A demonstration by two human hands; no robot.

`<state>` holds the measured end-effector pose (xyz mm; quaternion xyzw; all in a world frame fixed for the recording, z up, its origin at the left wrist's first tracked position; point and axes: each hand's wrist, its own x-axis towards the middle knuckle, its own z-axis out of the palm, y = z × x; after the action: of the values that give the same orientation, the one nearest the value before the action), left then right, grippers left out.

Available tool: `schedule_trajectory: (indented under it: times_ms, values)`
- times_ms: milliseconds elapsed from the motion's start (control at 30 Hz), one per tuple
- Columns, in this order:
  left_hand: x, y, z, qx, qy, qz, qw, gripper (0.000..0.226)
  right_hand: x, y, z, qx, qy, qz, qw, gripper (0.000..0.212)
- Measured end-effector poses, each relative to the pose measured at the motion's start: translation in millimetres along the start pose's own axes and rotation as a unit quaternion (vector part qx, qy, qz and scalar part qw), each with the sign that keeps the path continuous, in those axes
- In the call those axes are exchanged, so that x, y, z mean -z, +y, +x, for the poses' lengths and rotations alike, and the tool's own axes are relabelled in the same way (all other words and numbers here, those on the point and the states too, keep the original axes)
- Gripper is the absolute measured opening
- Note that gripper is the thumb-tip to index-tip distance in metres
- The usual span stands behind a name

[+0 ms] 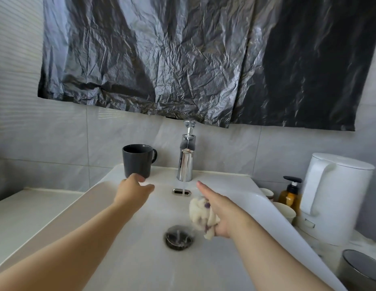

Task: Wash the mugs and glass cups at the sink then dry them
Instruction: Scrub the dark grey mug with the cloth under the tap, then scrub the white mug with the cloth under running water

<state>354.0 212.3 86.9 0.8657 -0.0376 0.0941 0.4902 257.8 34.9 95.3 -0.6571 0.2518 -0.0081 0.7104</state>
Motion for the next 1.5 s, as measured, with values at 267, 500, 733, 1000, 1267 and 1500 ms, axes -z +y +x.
schedule_trajectory:
  times_ms: [267, 500, 733, 1000, 1267, 1500]
  values:
    - [-34, 43, -81, -0.046, -0.104, -0.021, 0.993, 0.003, 56, 28, -60, 0.007, 0.042, -0.095, 0.995, 0.02]
    - [-61, 75, -133, -0.076, -0.176, -0.035, 0.981, 0.008, 100, 31, -102, 0.089, 0.115, -0.059, 0.988, 0.019]
    - [-80, 118, -187, -0.09, -0.221, -0.116, 0.964, 0.011, 139, 25, -150, 0.167, 0.179, -0.07, 0.967, 0.01]
    - [-109, 166, -267, -0.142, -0.275, -0.159, 0.937, 0.014, 213, 40, -204, 0.185, 0.266, -0.03, 0.946, 0.019]
    - [-172, 172, -354, -0.125, -0.381, -0.15, 0.904, 0.012, 289, 91, -263, 0.135, 0.336, -0.015, 0.932, 0.018]
    - [-213, 162, -401, -0.068, -0.433, -0.147, 0.887, 0.011, 339, 142, -274, 0.075, 0.348, 0.0, 0.935, 0.015]
